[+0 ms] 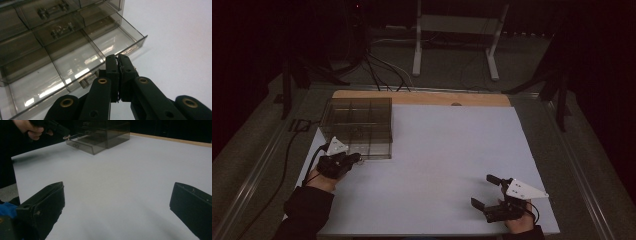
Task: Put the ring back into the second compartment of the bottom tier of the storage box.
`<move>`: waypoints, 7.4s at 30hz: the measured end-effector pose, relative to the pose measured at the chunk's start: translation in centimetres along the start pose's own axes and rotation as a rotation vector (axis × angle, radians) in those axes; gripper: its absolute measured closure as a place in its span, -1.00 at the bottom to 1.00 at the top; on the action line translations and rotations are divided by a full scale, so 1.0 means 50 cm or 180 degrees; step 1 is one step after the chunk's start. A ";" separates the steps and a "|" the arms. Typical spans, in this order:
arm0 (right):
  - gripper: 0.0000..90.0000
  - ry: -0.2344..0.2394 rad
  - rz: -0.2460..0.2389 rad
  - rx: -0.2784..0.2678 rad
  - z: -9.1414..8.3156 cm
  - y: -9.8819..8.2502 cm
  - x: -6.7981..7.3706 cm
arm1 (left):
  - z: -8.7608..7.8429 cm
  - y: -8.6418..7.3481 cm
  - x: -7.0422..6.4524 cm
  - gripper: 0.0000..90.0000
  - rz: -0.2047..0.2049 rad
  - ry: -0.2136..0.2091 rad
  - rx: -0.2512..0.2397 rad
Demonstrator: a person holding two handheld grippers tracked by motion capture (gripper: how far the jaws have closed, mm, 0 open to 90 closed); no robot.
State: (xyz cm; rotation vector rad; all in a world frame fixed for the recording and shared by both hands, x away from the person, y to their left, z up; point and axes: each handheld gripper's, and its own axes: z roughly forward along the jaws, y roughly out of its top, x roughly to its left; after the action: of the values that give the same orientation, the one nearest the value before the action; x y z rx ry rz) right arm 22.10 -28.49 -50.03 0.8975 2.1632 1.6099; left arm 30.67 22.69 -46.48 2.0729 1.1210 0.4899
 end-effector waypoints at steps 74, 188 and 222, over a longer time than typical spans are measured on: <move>-1.00 -0.0031 -0.0001 0.0026 -0.002 -0.001 0.002 | 0.106 0.038 0.093 0.99 -0.0344 0.0204 0.0037; -1.00 -0.0077 -0.0010 0.0015 -0.009 -0.001 0.000 | 0.013 0.084 -0.014 -0.98 0.0065 -0.0197 -0.0174; -1.00 -0.0072 0.0005 0.0023 -0.006 0.000 0.004 | 0.024 0.051 -0.117 -0.98 0.0476 -0.1032 -0.0398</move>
State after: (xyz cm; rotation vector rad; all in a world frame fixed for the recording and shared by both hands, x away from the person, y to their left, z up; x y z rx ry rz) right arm 21.80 -28.58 -49.94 0.9152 2.1550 1.5861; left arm 29.66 16.39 -45.35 2.0444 0.7327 0.2729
